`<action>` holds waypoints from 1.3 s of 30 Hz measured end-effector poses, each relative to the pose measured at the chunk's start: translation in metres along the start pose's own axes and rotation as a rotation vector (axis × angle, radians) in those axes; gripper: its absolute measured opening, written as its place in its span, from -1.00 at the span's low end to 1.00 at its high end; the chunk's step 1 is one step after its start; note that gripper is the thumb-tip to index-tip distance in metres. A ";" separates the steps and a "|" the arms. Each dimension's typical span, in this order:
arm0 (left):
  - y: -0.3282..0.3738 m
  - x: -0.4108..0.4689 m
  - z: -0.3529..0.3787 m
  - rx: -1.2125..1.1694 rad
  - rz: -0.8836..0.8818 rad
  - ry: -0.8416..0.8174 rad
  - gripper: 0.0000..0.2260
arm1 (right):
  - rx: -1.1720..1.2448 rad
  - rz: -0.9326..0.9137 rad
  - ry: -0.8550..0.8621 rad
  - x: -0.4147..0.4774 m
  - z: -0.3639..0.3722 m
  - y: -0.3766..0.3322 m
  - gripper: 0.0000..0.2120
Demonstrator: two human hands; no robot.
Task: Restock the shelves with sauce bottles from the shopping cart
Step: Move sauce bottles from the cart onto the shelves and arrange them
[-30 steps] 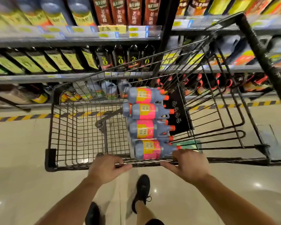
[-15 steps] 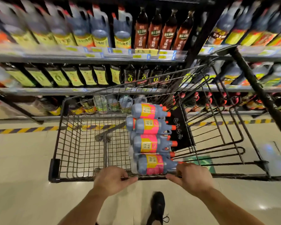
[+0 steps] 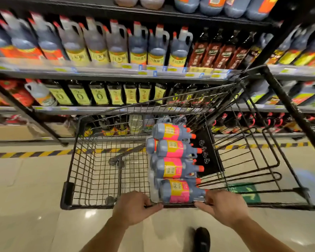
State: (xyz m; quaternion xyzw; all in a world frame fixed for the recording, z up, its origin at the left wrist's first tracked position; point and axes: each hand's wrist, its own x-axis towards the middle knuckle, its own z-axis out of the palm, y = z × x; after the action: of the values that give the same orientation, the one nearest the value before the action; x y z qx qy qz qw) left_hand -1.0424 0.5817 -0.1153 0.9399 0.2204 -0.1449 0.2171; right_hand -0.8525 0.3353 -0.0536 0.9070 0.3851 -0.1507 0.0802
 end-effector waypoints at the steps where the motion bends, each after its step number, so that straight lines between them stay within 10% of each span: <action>1: -0.009 -0.003 -0.002 -0.003 0.003 0.000 -0.14 | -0.006 -0.008 -0.004 0.001 -0.001 -0.009 -0.18; 21: -0.112 -0.034 -0.046 -0.118 -0.103 -0.080 -0.18 | 0.004 -0.013 -0.058 0.029 -0.017 -0.124 -0.34; 28: -0.126 -0.027 -0.085 -0.587 -0.099 -0.144 -0.59 | 0.097 0.069 -0.056 0.028 -0.030 -0.131 -0.40; 35: -0.175 0.015 -0.189 -0.447 0.044 -0.106 -0.67 | 0.354 0.378 -0.113 0.050 -0.064 -0.147 -0.27; 39: -0.182 0.052 -0.237 -0.382 0.064 -0.135 -0.80 | 0.486 0.438 -0.076 0.079 -0.093 -0.166 -0.52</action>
State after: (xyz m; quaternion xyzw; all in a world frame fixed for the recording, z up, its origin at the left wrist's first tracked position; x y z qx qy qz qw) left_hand -1.0421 0.8586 0.0074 0.8763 0.1990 -0.1560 0.4100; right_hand -0.9009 0.5272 0.0031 0.9545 0.1303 -0.2511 -0.0939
